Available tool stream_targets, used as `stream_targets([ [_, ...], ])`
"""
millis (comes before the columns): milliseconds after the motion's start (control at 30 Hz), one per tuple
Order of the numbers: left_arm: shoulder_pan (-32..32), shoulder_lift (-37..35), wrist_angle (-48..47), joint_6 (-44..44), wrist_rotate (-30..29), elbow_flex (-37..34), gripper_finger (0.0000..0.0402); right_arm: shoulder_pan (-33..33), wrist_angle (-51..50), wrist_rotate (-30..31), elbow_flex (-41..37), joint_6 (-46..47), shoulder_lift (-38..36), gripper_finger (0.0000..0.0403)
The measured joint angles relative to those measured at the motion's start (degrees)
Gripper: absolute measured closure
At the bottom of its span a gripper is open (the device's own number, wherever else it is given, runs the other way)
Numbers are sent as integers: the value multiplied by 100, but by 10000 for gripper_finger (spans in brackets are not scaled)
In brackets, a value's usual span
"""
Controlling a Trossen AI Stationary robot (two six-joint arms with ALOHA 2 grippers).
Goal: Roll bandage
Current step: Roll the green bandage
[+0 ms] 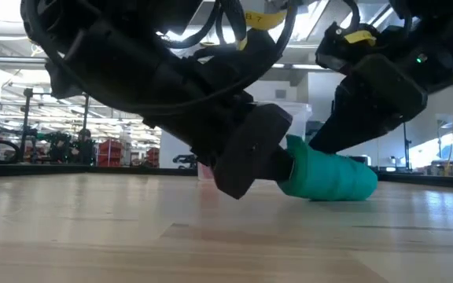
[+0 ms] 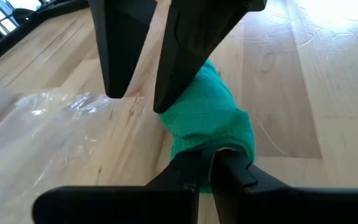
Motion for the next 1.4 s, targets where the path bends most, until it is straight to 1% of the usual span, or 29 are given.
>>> stream_targets([
  [233, 6, 2, -34, -95, 2, 7, 386, 11, 0, -91, 43, -266, -324, 226],
  [367, 7, 4, -36, -117, 2, 7, 386, 11, 257, -372, 117, -371, -266, 226],
  [533, 4, 4, -49, -139, 3, 4, 386, 15, 222, -220, 107, -539, -155, 226],
  [567, 0, 4, -69, -136, 4, 4, 386, 15, 257, -288, 109, -635, -203, 226],
  [633, -2, 4, -94, -111, 4, 4, 386, 75, 143, -703, 113, -755, -351, 226],
  [733, -1, 6, -119, -71, 7, 4, 386, 366, -416, -1318, 116, -787, -575, 226],
  [767, 0, 7, -134, -68, 7, 4, 386, 492, -660, -1331, 116, -820, -614, 226],
  [833, 0, 7, -150, 5, 9, 4, 386, 754, -1036, -1113, 116, -923, -634, 226],
  [900, 0, 7, -158, 127, 11, 2, 386, 949, -1291, -609, 112, -1102, -634, 226],
  [967, 0, 7, -150, 378, 11, -1, 386, 1011, -1314, -163, 111, -1338, -634, 226],
  [1033, 0, 10, -143, 561, 11, -2, 386, 957, -1245, 95, 111, -1629, -637, 226],
  [1100, 0, 11, -143, 649, 11, -2, 386, 775, -1129, 107, 111, -1966, -637, 226],
  [1267, 0, 11, -168, 684, 11, -2, 386, 91, -934, -549, 111, -2227, -606, 226],
  [1400, 0, 11, -179, 745, 13, -4, 386, -145, -853, -1161, 85, -2450, -606, 226],
])
